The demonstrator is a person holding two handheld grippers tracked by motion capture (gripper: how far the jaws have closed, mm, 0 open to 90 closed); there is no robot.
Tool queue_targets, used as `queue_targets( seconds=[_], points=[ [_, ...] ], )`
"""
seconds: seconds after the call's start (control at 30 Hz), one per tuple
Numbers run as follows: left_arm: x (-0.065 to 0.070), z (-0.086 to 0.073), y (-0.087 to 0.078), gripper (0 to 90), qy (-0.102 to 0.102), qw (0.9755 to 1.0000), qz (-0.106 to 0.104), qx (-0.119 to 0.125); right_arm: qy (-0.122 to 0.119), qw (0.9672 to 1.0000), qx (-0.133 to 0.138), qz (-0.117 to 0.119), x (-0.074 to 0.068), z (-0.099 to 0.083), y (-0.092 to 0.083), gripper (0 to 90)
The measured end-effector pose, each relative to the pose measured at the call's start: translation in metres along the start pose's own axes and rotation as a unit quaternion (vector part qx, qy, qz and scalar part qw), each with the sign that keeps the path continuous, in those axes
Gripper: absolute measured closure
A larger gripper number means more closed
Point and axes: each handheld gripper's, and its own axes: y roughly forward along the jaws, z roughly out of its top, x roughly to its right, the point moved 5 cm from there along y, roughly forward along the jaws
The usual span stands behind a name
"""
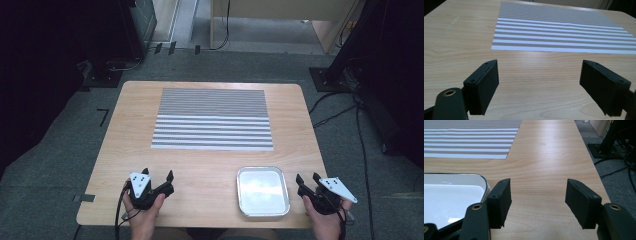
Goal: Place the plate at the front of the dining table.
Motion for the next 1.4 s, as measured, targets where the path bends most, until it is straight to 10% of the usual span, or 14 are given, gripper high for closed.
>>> queue_targets(
  seconds=[0.77,1.4],
  points=[
    [0.108,-0.024,0.024,25.2,0.011,0.9988,-0.039,-0.027,0.013,0.9980,-0.007,0.062,-0.019,0.001,0.001,48.8],
    [0.154,-0.028,0.025,29.7,0.019,0.9981,-0.055,-0.018,0.041,0.9931,0.025,0.107,-0.025,-0.001,0.000,65.9]
  ],
)
